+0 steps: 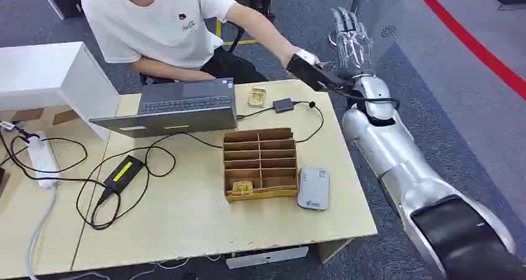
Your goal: Pass the card to the sensor for recognition and then transmit it.
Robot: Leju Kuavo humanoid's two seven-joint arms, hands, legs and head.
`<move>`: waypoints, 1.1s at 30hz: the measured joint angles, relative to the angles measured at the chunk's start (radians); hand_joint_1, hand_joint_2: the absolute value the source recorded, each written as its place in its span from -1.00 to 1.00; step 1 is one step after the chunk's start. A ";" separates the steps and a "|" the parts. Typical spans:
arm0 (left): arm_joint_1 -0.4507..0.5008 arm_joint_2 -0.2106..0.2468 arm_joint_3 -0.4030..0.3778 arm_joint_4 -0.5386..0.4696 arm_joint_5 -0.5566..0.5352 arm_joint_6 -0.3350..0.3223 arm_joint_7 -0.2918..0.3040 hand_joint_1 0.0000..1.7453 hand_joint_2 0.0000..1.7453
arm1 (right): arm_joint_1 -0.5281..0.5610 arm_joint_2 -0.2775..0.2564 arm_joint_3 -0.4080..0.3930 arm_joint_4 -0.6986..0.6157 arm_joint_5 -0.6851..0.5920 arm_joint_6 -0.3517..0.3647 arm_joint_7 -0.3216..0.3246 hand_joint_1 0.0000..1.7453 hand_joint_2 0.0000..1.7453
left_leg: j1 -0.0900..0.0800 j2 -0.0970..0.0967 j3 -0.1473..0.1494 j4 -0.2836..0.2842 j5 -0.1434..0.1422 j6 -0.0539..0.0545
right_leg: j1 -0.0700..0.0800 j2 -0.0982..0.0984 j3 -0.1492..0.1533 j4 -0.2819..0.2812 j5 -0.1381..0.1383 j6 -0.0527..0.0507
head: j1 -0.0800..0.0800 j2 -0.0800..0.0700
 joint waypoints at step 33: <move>0.003 0.004 0.000 0.000 0.024 -0.051 -0.060 -1.00 1.00 | -0.006 0.037 0.076 -0.010 -0.126 0.017 -0.026 1.00 1.00 | 0.000 -0.001 0.000 0.000 0.000 0.000 | 0.000 -0.001 0.000 0.000 0.000 0.000 | 0.000 0.000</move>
